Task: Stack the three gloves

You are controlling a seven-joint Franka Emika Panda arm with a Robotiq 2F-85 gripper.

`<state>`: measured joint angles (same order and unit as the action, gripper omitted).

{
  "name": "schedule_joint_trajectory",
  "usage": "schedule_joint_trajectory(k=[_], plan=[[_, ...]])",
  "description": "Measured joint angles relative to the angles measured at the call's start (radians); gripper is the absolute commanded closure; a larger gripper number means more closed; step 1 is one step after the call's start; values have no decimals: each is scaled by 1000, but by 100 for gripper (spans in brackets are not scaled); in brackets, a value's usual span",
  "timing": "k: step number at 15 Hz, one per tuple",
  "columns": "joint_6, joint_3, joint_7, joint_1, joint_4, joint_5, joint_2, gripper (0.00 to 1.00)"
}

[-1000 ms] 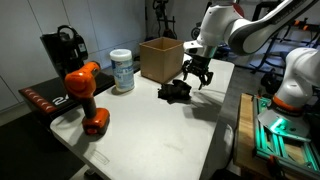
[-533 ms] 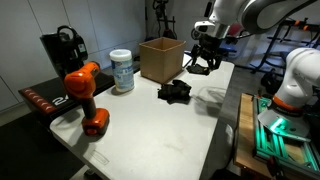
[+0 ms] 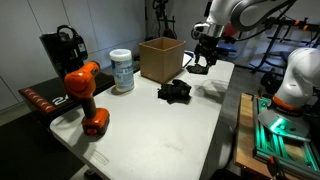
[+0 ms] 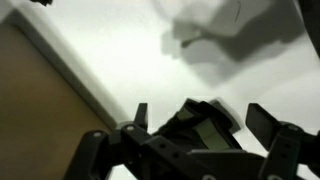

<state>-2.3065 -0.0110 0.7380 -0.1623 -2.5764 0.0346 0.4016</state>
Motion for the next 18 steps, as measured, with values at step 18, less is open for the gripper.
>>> schedule_joint_trajectory(k=[18], plan=[[-369, -185, -273, 294, 13, 101, -353, 29]])
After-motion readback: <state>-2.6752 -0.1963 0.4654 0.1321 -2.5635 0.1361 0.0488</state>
